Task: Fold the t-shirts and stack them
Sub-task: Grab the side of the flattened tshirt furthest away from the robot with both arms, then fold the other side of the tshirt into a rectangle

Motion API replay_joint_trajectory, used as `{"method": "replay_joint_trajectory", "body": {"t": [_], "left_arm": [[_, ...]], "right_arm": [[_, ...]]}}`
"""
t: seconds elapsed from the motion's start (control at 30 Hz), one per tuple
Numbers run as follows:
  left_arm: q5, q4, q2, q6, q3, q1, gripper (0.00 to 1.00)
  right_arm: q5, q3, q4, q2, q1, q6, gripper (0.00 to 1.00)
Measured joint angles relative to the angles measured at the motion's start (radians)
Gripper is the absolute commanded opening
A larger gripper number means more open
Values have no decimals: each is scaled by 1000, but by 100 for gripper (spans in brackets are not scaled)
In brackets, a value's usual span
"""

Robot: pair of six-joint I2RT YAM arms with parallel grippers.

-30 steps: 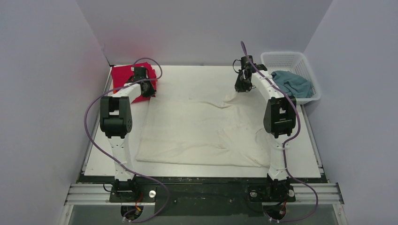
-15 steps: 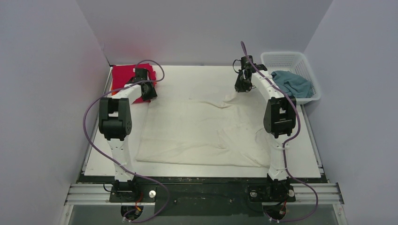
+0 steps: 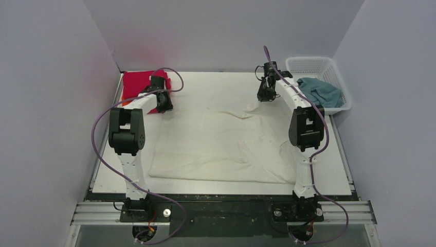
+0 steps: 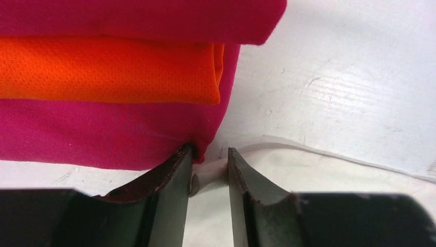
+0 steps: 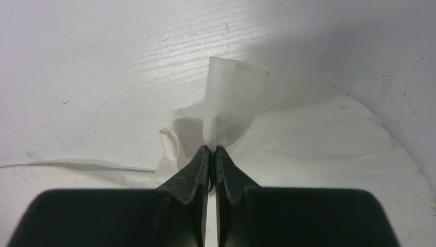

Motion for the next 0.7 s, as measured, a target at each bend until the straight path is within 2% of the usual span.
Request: {"method": "replay_joint_trajectory", "body": {"t": [0.03, 0.07, 0.13, 0.2, 0.7], "left_arm": [[-10, -3, 0, 5, 0, -4, 26], [-18, -8, 0, 10, 0, -7, 17], [-29, -20, 0, 22, 0, -11, 5], [-34, -30, 0, 21, 0, -13, 0], [-47, -71, -82, 19, -78, -44, 0]], "right_arm": [[0, -2, 0, 0, 0, 0, 0], [0, -3, 0, 0, 0, 0, 0], [0, -9, 0, 0, 0, 0, 0], [0, -16, 1, 0, 0, 0, 0], [0, -63, 0, -12, 0, -4, 0]]}}
